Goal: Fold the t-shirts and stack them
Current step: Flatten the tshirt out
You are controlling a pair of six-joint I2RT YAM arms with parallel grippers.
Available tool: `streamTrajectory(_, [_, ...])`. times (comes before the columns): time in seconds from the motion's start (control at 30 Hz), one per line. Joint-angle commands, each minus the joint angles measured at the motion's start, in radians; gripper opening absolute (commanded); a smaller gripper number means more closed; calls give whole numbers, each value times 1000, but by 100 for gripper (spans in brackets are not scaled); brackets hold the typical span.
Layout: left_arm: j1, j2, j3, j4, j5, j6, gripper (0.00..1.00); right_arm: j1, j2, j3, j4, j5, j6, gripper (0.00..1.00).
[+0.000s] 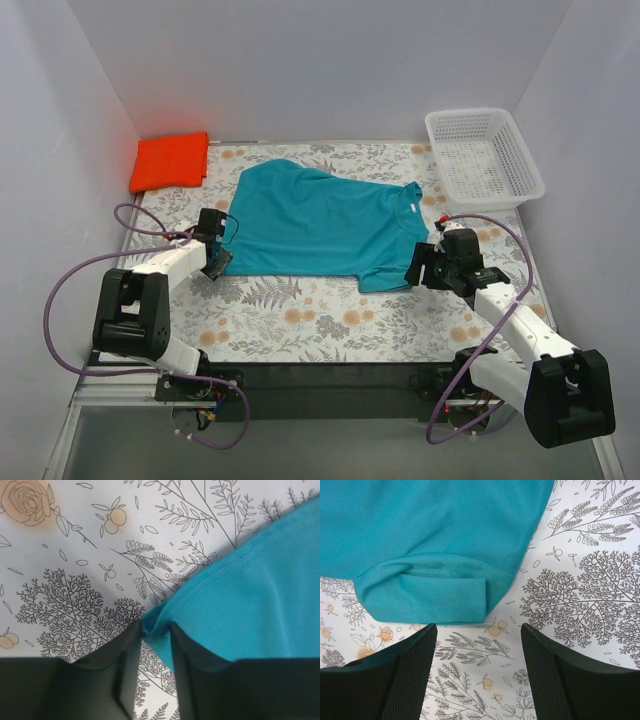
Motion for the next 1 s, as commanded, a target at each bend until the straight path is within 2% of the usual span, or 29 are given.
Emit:
streamTrajectory(0.0, [5,22,-3,-1,-15,21,22,-1,30,13,8,6,-12,75])
streamTrajectory(0.07, [5,11,2,-21,-18,29,11,1,47,19,8,3,-7,75])
streamTrajectory(0.17, [5,-24,0,-36,-24,54,0,1,70,25,8,15,14,74])
streamTrajectory(0.43, [5,-127,-47,-44,-10,87,0,1,129,45,51,17,97,66])
streamTrajectory(0.7, [5,-128,-47,-27,10,92,0,-2,188,59,126,-20,155,59])
streamTrajectory(0.83, [5,-133,-51,-22,19,92,0,-8,216,59,146,-41,168,52])
streamTrajectory(0.97, [5,-138,-54,-21,18,91,0,-13,227,51,157,-52,172,50])
